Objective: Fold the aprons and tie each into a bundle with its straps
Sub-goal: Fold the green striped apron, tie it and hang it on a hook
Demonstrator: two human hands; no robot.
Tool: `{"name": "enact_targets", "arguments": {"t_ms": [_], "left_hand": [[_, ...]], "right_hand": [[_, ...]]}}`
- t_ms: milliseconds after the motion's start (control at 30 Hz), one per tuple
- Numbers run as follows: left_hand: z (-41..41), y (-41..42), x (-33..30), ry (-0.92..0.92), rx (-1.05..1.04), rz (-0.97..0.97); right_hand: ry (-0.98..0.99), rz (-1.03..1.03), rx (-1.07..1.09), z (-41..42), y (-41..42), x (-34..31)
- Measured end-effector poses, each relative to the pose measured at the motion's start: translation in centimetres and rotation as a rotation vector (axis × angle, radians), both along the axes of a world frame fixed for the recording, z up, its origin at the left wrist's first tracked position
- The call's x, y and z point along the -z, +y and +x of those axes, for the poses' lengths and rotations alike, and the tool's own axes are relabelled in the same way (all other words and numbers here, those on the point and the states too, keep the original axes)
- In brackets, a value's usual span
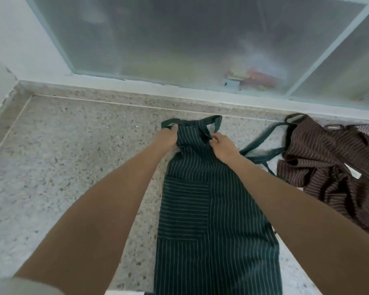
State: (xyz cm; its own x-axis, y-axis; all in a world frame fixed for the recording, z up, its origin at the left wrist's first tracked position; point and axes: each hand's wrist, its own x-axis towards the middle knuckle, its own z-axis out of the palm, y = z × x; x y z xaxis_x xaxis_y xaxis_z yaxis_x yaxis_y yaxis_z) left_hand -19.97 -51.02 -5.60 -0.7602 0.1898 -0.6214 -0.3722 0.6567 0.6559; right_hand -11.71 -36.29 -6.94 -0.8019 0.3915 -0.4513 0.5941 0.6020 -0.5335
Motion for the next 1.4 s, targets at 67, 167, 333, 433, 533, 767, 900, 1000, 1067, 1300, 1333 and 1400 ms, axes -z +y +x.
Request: {"name": "enact_targets", "arguments": {"t_ms": [67,167,333,433,533,767,900,1000,1067,1300,1333,1400], "left_hand": [[-2.2,0.9,0.6,-0.245,-0.257,0.169],[-3.4,1.6,1.0,-0.391,-0.358,0.276],[-5.1,2.1,2.4,-0.259,-0.233,0.278],[-5.7,1.8,2.1,-0.121,-0.229,0.31],[-6.5,1.4,1.6,-0.024,-0.246,0.282],[-5.7,2.5,-3.0,-0.066,-0.126,0.575],[-5.2,3.0,-4.2,0.191,0.074,0.483],[-5.3,3.3,-5.2,0.413,0.049,0.375],[-5.4,3.5,-6.3,0.484,0.046,0.383],[-4.6,5.2,-10.8,0.139,0.117,0.573],[-4.6,5.5,-11.2,0.118,0.148,0.586],[-4.7,6.0,-11.6,0.086,0.172,0.613]], "right_hand": [[-0.03,-0.063,0.104,-2.2,0.7,1.4],[-0.019,-0.162,0.245,-3.9,1.3,2.8],[0.036,-0.066,0.153,-5.7,2.0,3.0],[0.111,0.099,0.081,-6.5,2.9,0.7],[0.241,0.099,0.135,-7.9,4.1,-1.6],[0.343,-0.457,0.352,-9.0,4.8,-6.0],[0.363,-0.637,0.424,-8.5,5.2,-6.5],[0.326,-0.537,0.389,-7.9,5.5,-6.1],[0.327,-0.444,0.379,-7.5,5.6,-6.4],[0.302,-0.684,0.331,-6.5,4.9,-8.3],[0.292,-0.695,0.274,-6.5,4.9,-8.3],[0.231,-0.699,0.165,-6.5,4.8,-8.1]]}}
